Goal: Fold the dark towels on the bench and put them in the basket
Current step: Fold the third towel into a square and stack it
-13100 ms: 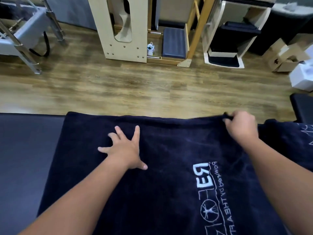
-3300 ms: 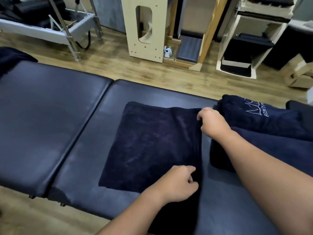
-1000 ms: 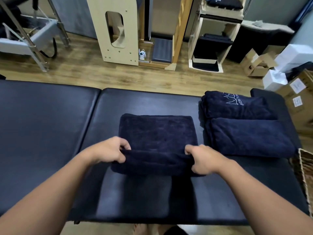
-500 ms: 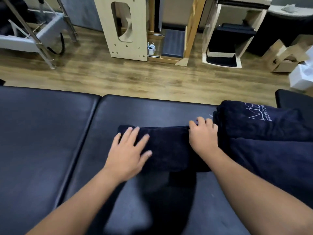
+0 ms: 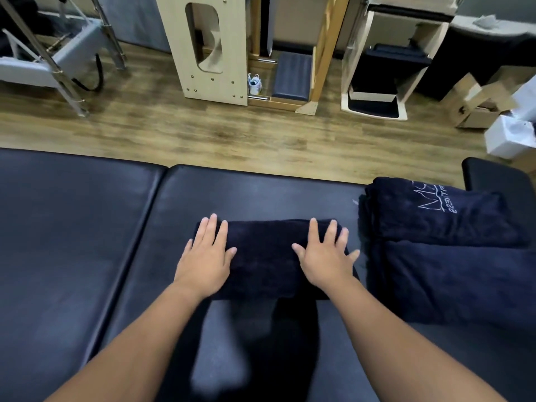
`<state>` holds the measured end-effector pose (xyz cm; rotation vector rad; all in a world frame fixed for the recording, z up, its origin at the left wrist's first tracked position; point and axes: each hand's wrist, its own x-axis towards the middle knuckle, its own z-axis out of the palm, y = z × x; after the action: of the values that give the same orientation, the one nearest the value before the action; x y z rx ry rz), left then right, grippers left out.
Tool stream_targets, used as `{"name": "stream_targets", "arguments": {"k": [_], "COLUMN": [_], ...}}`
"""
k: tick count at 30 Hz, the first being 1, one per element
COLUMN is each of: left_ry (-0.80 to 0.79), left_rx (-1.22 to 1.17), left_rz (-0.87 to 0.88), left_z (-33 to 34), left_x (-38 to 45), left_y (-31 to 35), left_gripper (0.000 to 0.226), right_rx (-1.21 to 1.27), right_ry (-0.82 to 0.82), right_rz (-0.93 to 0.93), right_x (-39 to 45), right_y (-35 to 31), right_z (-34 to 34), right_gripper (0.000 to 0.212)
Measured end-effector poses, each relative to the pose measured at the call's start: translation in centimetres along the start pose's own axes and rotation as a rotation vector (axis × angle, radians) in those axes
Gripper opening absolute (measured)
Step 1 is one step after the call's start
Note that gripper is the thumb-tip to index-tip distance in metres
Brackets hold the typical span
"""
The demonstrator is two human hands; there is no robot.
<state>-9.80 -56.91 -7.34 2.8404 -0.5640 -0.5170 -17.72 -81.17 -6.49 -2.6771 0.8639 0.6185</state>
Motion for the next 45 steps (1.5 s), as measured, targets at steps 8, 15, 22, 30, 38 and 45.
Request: {"name": "stream_targets", "arguments": {"k": [8, 15, 22, 30, 38, 45], "left_ry": [-0.071, -0.132, -0.138, -0.173, -0.215, -0.240], "left_rx": [-0.308, -0.279, -0.256, -0.263, -0.381, -0.551], "left_rz": [-0.245, -0.173, -0.109, -0.057, -0.033, -0.032], "left_z": [-1.2, -1.7, 0.4, 2.3, 5.2, 9.4], "left_x": [-2.6, -7.2, -12.7, -15.6, -17.7, -19.4], "left_y": [0.3, 0.5, 2.0, 6.2, 15.8, 27.8], "left_gripper": [0.089, 0.096, 0.098, 0.097, 0.097, 0.093], "right_rx": [0.180, 0.161, 0.211, 0.227, -0.060, -0.060], "right_ry": [-0.078, -0.038, 0.037, 0.066, 0.313, 0.147], "right_rz": [0.180, 0.184, 0.177, 0.195, 0.233, 0.218], "right_x": [-2.5, -9.1, -15.3, -19.1, -20.8, -21.7], "right_y": [2.0, 4.3, 7.9, 13.5, 22.9, 32.3], "right_z": [-0.5, 3.5, 5.5, 6.6, 5.2, 3.3], "right_gripper": [0.084, 0.080, 0.052, 0.055, 0.049, 0.078]}}
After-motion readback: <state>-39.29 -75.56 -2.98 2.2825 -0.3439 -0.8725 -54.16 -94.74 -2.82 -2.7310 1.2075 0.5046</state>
